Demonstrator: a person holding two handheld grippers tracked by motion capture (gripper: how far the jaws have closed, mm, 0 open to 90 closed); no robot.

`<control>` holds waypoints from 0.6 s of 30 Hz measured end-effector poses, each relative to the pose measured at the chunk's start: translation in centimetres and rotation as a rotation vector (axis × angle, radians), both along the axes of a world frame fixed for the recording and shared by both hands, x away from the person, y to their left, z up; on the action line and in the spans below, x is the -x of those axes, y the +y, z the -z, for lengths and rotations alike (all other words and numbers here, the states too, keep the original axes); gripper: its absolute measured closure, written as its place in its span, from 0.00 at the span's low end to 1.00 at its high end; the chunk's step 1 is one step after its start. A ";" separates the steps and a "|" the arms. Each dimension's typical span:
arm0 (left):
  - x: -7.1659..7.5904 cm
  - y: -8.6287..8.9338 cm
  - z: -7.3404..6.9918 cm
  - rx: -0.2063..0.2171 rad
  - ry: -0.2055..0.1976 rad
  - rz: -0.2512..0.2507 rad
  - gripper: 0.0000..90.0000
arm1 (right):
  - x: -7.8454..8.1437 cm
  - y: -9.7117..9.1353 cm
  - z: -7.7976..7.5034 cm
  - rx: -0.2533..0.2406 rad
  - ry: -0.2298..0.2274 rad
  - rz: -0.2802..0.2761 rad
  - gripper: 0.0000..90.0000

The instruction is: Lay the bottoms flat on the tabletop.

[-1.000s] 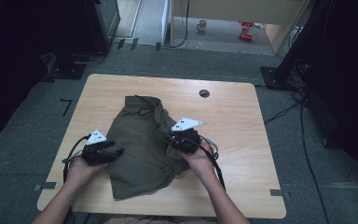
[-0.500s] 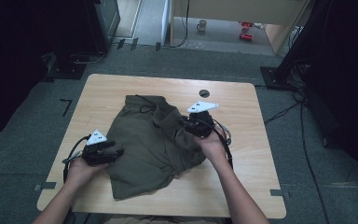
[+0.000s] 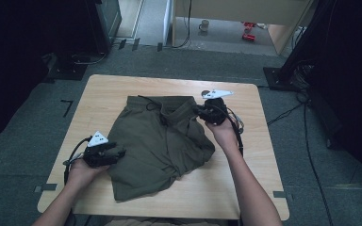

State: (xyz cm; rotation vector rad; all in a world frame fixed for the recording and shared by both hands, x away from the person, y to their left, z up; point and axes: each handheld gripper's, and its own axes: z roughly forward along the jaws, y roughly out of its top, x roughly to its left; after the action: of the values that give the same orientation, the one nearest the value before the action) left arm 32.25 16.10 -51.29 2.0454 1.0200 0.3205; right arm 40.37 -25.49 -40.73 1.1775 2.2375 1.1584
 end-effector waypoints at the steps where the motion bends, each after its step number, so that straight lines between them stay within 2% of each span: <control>1: 0.0 0.0 0.0 0.000 0.000 0.000 0.45 | -0.4 -0.3 0.1 0.003 0.004 0.010 0.92; 7: 0.0 -0.1 0.1 -0.005 -0.004 0.002 0.45 | -2.6 -1.4 0.8 0.048 0.024 0.050 0.92; 12: 0.0 -0.1 0.1 -0.005 -0.006 0.002 0.45 | -4.4 -2.4 1.7 0.040 0.047 0.095 0.90; 15: 0.0 -0.1 0.1 -0.001 -0.004 0.002 0.44 | -5.1 -2.8 1.7 0.122 0.035 0.132 0.81; 18: 0.0 -0.1 0.1 -0.001 -0.005 0.001 0.44 | -5.0 -3.0 1.4 0.160 0.008 0.162 0.74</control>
State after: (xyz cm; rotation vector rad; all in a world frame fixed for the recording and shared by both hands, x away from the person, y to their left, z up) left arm 32.27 16.04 -51.42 2.0453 1.0155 0.3253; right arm 45.38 -28.50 -42.13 1.2724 2.1502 0.8968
